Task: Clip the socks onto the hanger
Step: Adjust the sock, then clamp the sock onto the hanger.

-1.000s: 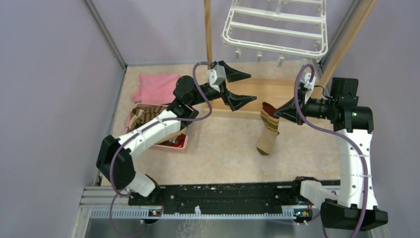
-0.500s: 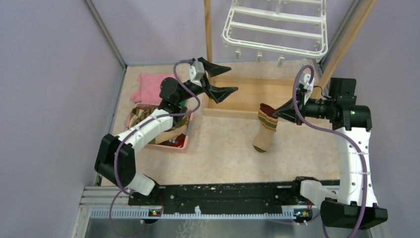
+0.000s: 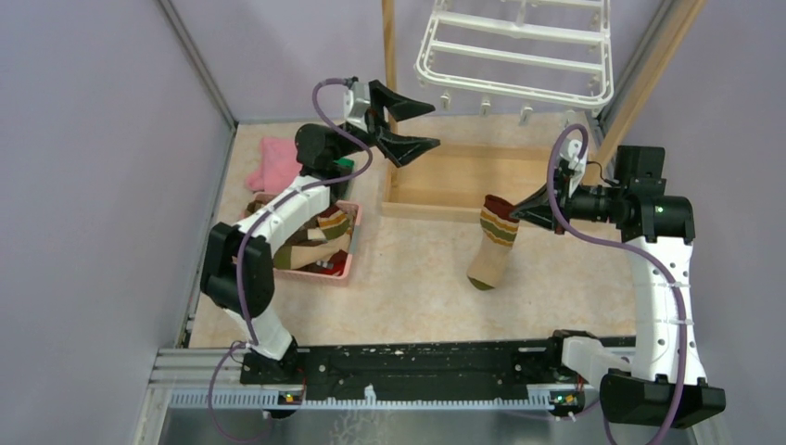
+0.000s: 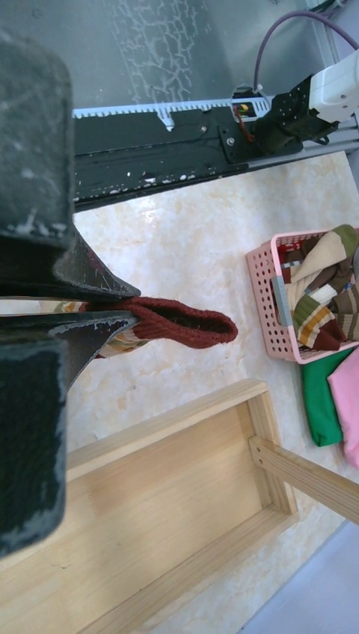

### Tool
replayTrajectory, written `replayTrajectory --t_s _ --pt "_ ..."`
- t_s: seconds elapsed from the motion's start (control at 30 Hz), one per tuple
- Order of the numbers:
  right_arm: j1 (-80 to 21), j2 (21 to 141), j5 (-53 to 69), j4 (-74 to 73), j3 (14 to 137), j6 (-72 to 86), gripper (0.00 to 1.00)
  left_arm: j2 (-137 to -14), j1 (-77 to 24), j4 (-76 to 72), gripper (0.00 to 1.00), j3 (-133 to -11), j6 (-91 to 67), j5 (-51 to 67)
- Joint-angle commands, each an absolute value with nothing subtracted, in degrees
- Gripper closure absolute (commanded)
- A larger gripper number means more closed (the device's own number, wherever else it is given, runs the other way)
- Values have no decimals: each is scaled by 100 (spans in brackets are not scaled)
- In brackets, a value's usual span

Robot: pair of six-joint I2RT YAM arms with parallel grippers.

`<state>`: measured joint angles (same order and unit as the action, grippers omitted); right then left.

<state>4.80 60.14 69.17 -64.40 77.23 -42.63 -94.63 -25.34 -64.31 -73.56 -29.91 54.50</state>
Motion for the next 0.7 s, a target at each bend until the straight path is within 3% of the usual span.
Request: replayTrajectory --t_s 0.0,0.67 --pt "566 6012 7136 -6515 7769 -4467 100 -9924 -2410 -6773 19 -8083 -3385 5625" --pt "567 6064 7089 -6565 7836 -4500 100 -10791 -2528 -6955 20 -9207 -3655 5314"
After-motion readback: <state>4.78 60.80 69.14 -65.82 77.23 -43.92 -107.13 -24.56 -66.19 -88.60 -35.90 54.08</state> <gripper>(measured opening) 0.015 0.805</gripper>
